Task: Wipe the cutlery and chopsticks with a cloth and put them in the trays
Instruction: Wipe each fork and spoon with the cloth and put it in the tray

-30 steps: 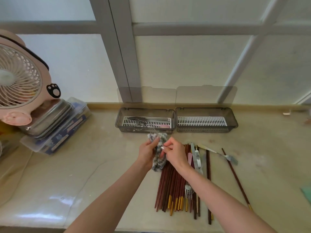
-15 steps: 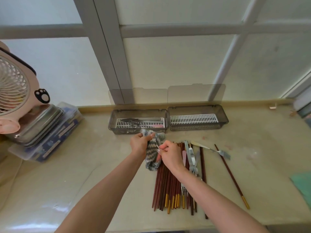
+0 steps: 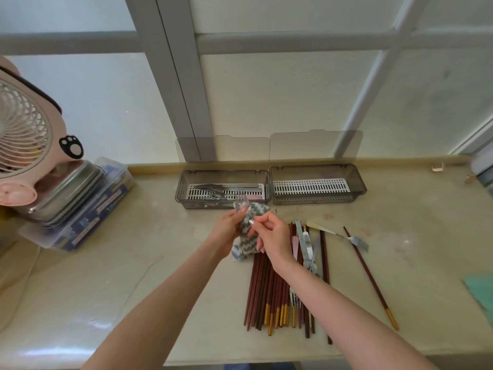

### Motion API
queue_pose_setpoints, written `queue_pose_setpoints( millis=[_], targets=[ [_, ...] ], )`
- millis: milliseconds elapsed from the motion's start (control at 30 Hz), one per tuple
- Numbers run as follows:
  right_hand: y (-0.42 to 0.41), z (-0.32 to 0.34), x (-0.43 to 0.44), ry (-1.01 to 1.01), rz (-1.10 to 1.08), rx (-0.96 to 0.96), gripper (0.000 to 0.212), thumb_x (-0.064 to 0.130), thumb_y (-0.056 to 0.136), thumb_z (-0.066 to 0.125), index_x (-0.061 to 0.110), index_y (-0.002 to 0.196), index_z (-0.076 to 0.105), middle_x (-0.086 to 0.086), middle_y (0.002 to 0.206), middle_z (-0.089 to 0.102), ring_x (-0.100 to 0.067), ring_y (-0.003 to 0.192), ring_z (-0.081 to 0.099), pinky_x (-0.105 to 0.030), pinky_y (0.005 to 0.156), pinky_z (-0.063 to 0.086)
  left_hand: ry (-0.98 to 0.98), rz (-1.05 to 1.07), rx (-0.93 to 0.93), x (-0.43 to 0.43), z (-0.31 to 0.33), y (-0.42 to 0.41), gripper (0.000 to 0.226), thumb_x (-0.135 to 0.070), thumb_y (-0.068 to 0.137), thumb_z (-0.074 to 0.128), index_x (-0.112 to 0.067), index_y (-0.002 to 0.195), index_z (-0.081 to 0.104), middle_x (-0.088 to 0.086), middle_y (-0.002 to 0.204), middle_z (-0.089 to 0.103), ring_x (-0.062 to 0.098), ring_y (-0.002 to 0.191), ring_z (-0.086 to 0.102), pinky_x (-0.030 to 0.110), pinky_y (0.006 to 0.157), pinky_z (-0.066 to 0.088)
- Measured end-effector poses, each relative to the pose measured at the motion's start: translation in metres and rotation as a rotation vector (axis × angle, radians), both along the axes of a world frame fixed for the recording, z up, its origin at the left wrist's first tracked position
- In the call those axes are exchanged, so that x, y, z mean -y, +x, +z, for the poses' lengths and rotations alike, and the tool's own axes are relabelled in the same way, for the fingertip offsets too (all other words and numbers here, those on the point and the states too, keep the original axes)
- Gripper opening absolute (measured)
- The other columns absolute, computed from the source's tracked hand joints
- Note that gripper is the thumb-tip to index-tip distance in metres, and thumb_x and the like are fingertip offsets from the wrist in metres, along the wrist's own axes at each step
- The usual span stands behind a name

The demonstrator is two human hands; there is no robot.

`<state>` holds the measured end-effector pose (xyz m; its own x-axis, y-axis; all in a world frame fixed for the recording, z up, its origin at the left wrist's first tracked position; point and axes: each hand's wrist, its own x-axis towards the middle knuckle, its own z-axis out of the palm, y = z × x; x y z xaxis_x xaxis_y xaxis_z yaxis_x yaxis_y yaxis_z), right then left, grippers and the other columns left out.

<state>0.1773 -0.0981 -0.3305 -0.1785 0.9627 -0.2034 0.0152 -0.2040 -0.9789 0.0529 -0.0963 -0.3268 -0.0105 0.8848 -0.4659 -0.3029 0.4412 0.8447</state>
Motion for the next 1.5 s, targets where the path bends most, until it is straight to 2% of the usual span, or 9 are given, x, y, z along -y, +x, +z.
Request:
queue_pose_setpoints(
  millis=[200,433,700,833,1033,1100,1267,1400,1500],
  targets=[
    [0.026,-0.006,-0.003,-0.3,0.359,-0.323,0.04,0.004,0.09,0.056,0.012,0.129,0.054,-0.015,0.105,0.068,-0.023,0.077,0.065,-0.033,0.07,0.055,-0.063,0.313,0.054,-0.015,0.003,-0.017,0.019,-0.023,0.087,0.062,-0.004,0.086,0.065,0.008,0.083,0.069,0.019,0.074,0.065,0.03,0.07,0.051],
    [0.033,-0.016,-0.001,-0.42,0.346,-0.526,0.044,0.002,0.082,0.056,0.001,0.125,0.052,-0.022,0.109,0.067,-0.028,0.089,0.07,-0.036,0.081,0.057,-0.119,0.354,0.12,-0.022,0.009,-0.015,0.022,-0.026,0.083,0.067,-0.005,0.089,0.066,0.009,0.089,0.07,0.022,0.08,0.066,0.034,0.082,0.051],
    [0.018,-0.008,-0.011,-0.316,0.168,-0.32,0.014,-0.001,0.086,0.059,0.001,0.1,0.054,-0.021,0.085,0.071,-0.032,0.076,0.07,-0.045,0.076,0.058,-0.036,0.288,0.085,-0.013,0.014,0.006,0.015,-0.018,0.087,0.063,-0.005,0.079,0.064,0.008,0.073,0.068,0.019,0.065,0.065,0.024,0.057,0.054],
    [0.02,-0.01,-0.017,-0.344,0.048,-0.251,0.035,0.007,0.083,0.068,0.004,0.111,0.047,-0.016,0.086,0.067,-0.026,0.067,0.068,-0.046,0.066,0.059,-0.007,0.218,0.112,-0.003,0.016,0.014,0.015,-0.014,0.09,0.057,-0.002,0.084,0.063,0.008,0.073,0.07,0.018,0.063,0.068,0.023,0.053,0.053],
    [0.018,-0.019,-0.018,-0.195,0.064,-0.094,0.077,0.006,0.074,0.075,0.036,0.137,0.042,0.009,0.127,0.05,-0.011,0.114,0.049,-0.034,0.091,0.047,-0.027,0.135,-0.021,0.013,0.006,0.021,0.028,-0.013,0.087,0.06,0.006,0.108,0.061,0.012,0.09,0.068,0.014,0.07,0.068,0.02,0.055,0.052],
    [0.019,-0.021,-0.018,-0.179,0.189,-0.078,0.064,0.006,0.078,0.071,0.04,0.129,0.053,0.007,0.134,0.051,-0.014,0.124,0.045,-0.041,0.103,0.041,-0.05,0.145,-0.076,0.014,0.003,0.021,0.027,-0.008,0.087,0.061,0.005,0.11,0.062,0.012,0.09,0.068,0.016,0.072,0.066,0.02,0.054,0.051],
    [0.009,-0.019,-0.016,-0.178,0.169,0.035,0.032,0.0,0.087,0.061,0.018,0.113,0.066,-0.006,0.104,0.071,-0.021,0.101,0.066,-0.045,0.093,0.051,-0.121,0.308,-0.231,0.009,-0.005,0.025,0.012,-0.006,0.082,0.067,-0.002,0.093,0.069,0.014,0.088,0.071,0.03,0.085,0.068,0.039,0.076,0.057],
    [0.009,-0.014,-0.016,-0.035,0.172,0.26,0.02,0.009,0.087,0.065,0.01,0.106,0.069,0.001,0.095,0.068,-0.018,0.099,0.065,-0.022,0.077,0.052,-0.123,0.335,-0.388,0.009,-0.004,0.027,0.004,-0.013,0.08,0.071,-0.011,0.078,0.068,0.012,0.085,0.072,0.029,0.088,0.068,0.044,0.082,0.055],
    [0.011,-0.007,-0.027,-0.018,0.261,0.307,0.038,0.023,0.083,0.071,0.019,0.12,0.062,0.011,0.105,0.062,-0.008,0.099,0.059,-0.012,0.073,0.044,-0.109,0.341,-0.464,0.007,0.003,0.021,0.01,-0.013,0.081,0.07,-0.007,0.089,0.069,0.01,0.087,0.071,0.021,0.082,0.067,0.034,0.078,0.055]
  ],
)
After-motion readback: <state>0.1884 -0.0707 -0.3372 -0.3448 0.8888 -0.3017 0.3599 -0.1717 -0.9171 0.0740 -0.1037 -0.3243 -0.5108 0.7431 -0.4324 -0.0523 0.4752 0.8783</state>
